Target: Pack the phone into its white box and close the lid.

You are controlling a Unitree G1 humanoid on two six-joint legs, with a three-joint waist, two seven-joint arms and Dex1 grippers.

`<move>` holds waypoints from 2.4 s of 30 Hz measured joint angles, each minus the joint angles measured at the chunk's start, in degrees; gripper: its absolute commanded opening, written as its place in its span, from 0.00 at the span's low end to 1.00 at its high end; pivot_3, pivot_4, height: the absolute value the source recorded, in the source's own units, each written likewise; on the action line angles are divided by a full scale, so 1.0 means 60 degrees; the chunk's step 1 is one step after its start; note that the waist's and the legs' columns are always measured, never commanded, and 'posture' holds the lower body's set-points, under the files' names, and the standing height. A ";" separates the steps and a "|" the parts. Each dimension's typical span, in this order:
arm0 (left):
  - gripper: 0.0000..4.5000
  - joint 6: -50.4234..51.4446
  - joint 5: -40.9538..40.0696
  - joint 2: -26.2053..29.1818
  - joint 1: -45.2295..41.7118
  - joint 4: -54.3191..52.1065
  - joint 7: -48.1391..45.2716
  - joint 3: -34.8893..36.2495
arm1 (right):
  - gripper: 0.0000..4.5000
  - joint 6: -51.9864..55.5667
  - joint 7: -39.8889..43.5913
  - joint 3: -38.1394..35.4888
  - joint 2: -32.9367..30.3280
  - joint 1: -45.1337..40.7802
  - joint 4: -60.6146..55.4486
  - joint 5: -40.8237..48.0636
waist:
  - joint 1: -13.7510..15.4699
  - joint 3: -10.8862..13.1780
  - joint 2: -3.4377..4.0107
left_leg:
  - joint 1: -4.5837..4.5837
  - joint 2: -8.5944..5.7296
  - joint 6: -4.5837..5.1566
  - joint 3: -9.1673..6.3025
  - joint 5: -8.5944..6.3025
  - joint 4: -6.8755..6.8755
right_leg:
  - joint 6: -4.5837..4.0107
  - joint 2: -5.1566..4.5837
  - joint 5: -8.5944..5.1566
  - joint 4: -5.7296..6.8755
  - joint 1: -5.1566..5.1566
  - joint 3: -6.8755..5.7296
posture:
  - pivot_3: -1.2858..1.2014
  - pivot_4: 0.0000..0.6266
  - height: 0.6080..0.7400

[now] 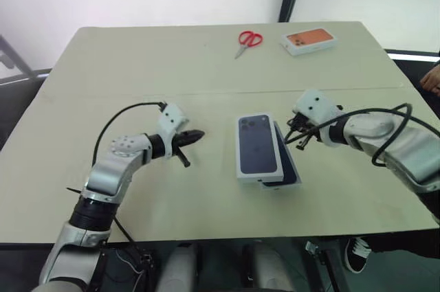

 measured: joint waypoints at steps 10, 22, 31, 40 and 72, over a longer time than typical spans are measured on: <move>0.00 0.0477 0.0070 -0.1144 -0.0684 0.0058 0.0107 -0.0858 | 0.01 -0.0474 0.1047 0.0056 0.0497 0.0460 -0.0105 -0.1805 | -0.0053 0.0000 0.0000 | 0.0001 0.0000 -0.0001 0.0002 0.0001 0.0001 | 0.0000 0.0002 0.0000 0.0007 -0.0005 0.0001 | 0.52 0.24 1.00; 0.00 0.0722 0.0083 -0.1636 -0.0696 0.0079 -0.0108 -0.1350 | 0.01 -0.0309 0.1605 -0.0496 0.0832 0.1020 -0.0742 -0.2452 | -0.0030 0.0000 0.0000 | 0.0003 -0.0004 -0.0003 -0.0002 0.0002 0.0007 | 0.0000 -0.0001 0.0000 0.0009 0.0003 0.0000 | 0.52 0.24 1.00; 0.00 0.0741 0.0075 -0.1719 -0.0646 -0.0068 -0.0255 -0.1458 | 0.01 -0.0287 0.2113 -0.1030 0.0741 0.1593 -0.1132 -0.2723 | -0.0029 0.0000 0.0000 | 0.0003 -0.0004 -0.0003 -0.0001 0.0002 0.0007 | 0.0000 -0.0003 0.0000 0.0008 0.0004 0.0001 | 0.52 0.24 1.00; 0.00 0.0744 0.0071 -0.1879 -0.0648 -0.0301 -0.0341 -0.1480 | 0.01 -0.0290 0.2353 -0.1275 0.0695 0.2073 -0.1208 -0.3109 | -0.0024 0.0000 0.0000 | 0.0005 -0.0004 -0.0003 -0.0001 0.0002 0.0008 | 0.0000 -0.0003 0.0000 0.0009 0.0005 0.0001 | 0.52 0.24 1.00; 0.00 0.0740 0.0090 -0.2007 -0.0689 -0.0169 -0.0301 -0.1529 | 0.01 -0.0421 0.2204 -0.1387 0.1573 0.2162 -0.0635 -0.3917 | -0.0029 -0.0002 -0.0002 | 0.0010 -0.0007 -0.0005 0.0001 0.0003 0.0010 | 0.0000 -0.0002 0.0000 0.0010 0.0011 0.0001 | 0.52 0.24 1.00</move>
